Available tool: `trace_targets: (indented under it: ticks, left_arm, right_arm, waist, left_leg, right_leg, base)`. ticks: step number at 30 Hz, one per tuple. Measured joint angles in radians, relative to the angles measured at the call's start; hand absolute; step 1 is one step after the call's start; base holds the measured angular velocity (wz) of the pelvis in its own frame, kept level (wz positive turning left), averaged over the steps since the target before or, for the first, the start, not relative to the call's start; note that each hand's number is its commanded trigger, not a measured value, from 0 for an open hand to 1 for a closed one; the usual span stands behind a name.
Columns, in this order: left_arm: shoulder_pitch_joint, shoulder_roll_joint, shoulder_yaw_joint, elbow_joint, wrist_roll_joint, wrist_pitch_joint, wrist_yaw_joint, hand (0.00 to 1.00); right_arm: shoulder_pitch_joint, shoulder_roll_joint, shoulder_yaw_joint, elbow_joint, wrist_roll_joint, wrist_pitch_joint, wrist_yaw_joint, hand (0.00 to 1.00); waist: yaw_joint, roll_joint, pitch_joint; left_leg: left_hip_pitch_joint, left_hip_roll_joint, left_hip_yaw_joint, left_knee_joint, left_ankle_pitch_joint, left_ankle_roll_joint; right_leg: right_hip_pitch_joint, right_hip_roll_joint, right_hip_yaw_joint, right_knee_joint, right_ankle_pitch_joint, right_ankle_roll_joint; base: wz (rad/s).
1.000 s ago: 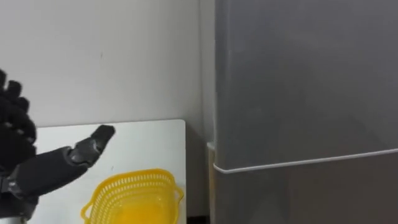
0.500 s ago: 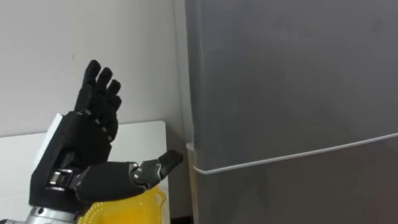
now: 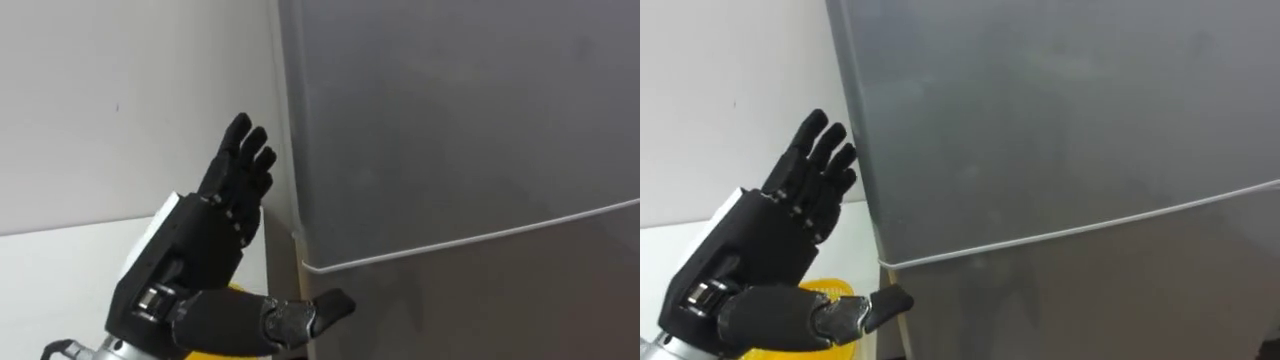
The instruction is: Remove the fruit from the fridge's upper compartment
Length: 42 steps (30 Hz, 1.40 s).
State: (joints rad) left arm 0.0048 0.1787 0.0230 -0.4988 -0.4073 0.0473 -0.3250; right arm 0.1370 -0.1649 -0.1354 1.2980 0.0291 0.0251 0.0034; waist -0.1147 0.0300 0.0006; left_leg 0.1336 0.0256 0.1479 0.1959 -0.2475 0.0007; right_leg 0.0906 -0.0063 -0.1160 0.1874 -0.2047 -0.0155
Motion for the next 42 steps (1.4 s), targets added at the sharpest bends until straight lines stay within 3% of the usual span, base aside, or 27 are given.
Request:
trace_targets:
  ticks: [6, 8, 11, 19, 26, 42]
  left_arm:
    - [-0.013, 0.008, -0.032, 0.000, -0.014, 0.037, -0.057, 0.00]
    - [-0.037, 0.021, -0.035, 0.000, -0.015, 0.044, -0.076, 0.00]
    - [-0.058, 0.035, -0.030, -0.001, -0.024, 0.056, -0.082, 0.00]
    - [-0.059, 0.041, -0.027, -0.001, -0.058, 0.062, -0.103, 0.00]
    - [-0.060, 0.075, -0.033, -0.001, -0.113, 0.069, -0.127, 0.00]
    - [-0.069, 0.078, -0.040, -0.002, -0.152, 0.070, -0.149, 0.00]
  right_arm:
    - [-0.008, -0.012, 0.032, 0.033, -0.003, 0.020, -0.001, 0.00]
    - [-0.017, -0.013, 0.037, 0.038, -0.015, 0.022, 0.000, 0.00]
    - [-0.019, -0.015, 0.037, 0.039, -0.030, 0.039, 0.006, 0.00]
    - [-0.026, -0.025, 0.037, 0.040, -0.039, 0.063, 0.024, 0.00]
    - [-0.037, -0.029, 0.073, 0.044, -0.040, 0.064, 0.028, 0.00]
    - [-0.041, -0.037, 0.077, 0.044, -0.086, 0.064, 0.070, 0.00]
  waist:
    - [-0.007, 0.003, 0.0025]
    - [-0.016, 0.004, 0.0070]
    - [-0.020, 0.007, 0.0069]
    - [-0.020, 0.013, 0.0037]
    - [-0.021, 0.017, 0.0053]
    - [-0.021, 0.012, 0.0038]
  left_leg:
    - [0.000, 0.001, 0.004, -0.007, 0.000, 0.000]
    - [-0.001, 0.002, 0.005, -0.009, 0.000, 0.000]
    - [-0.002, 0.003, 0.012, -0.010, 0.000, 0.000]
    - [-0.003, 0.002, 0.012, -0.015, 0.000, 0.000]
    - [-0.004, 0.000, 0.011, -0.013, 0.000, 0.000]
    - [-0.003, -0.001, 0.014, -0.010, 0.000, 0.000]
  right_leg:
    - [-0.001, 0.001, 0.003, 0.002, 0.002, 0.001]
    - [-0.002, 0.002, 0.004, 0.002, 0.002, 0.001]
    - [-0.002, 0.002, 0.009, 0.001, 0.002, 0.000]
    - [-0.001, -0.004, 0.016, -0.001, 0.003, 0.002]
    - [0.001, -0.005, 0.007, 0.000, 0.003, 0.003]
    - [-0.003, -0.002, 0.015, -0.001, 0.003, 0.004]
  base:
    - [0.00]
    - [0.00]
    - [-0.05]
    - [0.00]
    - [0.03]
    - [0.00]
